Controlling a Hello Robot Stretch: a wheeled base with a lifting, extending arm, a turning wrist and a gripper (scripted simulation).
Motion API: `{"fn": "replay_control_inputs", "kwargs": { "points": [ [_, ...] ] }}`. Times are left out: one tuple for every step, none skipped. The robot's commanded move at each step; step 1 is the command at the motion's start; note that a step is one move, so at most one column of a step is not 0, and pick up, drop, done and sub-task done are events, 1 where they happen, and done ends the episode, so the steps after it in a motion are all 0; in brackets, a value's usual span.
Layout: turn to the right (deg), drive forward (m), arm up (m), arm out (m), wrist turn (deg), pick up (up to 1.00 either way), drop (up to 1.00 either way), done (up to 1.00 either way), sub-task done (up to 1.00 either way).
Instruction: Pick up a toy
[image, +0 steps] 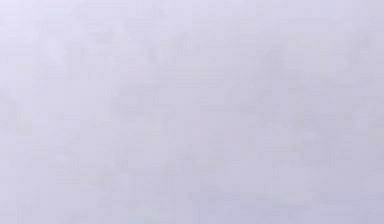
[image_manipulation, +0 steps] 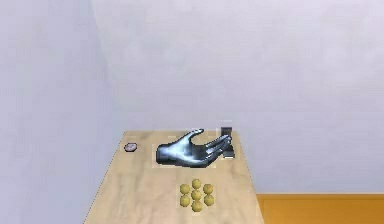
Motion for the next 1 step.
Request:
{"fn": "replay_control_inputs", "kwargs": {
  "points": [
    [0.0,0.0,0.5,0.0,0.0,0.0,0.0,0.0,0.0]
  ]
}}
